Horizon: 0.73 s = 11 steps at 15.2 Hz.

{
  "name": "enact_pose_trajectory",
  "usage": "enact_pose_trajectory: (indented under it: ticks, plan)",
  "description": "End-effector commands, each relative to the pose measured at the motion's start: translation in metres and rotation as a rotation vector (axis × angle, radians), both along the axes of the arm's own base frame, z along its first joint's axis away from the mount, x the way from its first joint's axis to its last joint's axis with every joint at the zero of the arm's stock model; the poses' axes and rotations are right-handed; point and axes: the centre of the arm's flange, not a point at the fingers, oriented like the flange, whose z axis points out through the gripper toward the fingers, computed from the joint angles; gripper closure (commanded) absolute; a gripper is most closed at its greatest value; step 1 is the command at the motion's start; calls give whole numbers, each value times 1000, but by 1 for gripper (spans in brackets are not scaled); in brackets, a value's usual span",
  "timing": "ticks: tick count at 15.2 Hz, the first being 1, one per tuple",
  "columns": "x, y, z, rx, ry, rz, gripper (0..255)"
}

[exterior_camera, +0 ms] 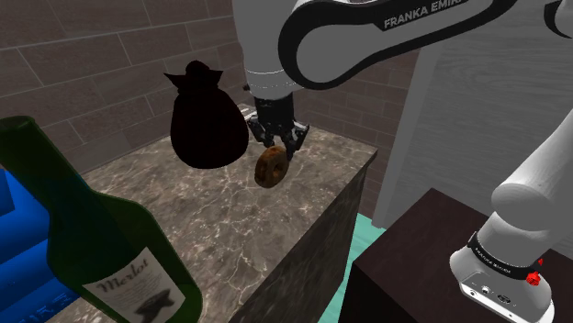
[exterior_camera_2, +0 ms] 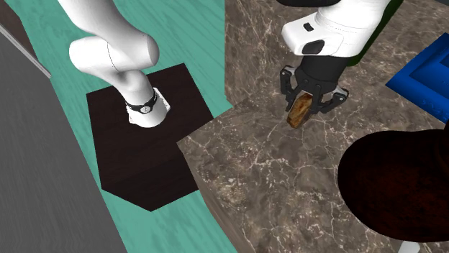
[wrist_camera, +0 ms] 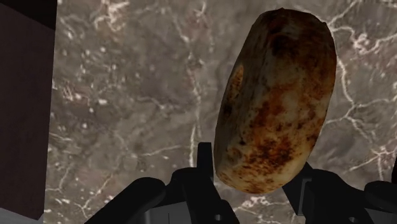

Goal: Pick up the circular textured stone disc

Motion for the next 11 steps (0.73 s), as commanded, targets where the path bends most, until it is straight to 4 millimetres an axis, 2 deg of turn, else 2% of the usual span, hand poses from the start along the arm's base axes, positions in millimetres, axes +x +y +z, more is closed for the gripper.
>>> enact_pose_trajectory:
  ticks: [1, 11]
  plan:
    - [0, 0, 8, 0, 1, 0, 255]
    - [0, 0, 61, 0, 1, 0, 255]
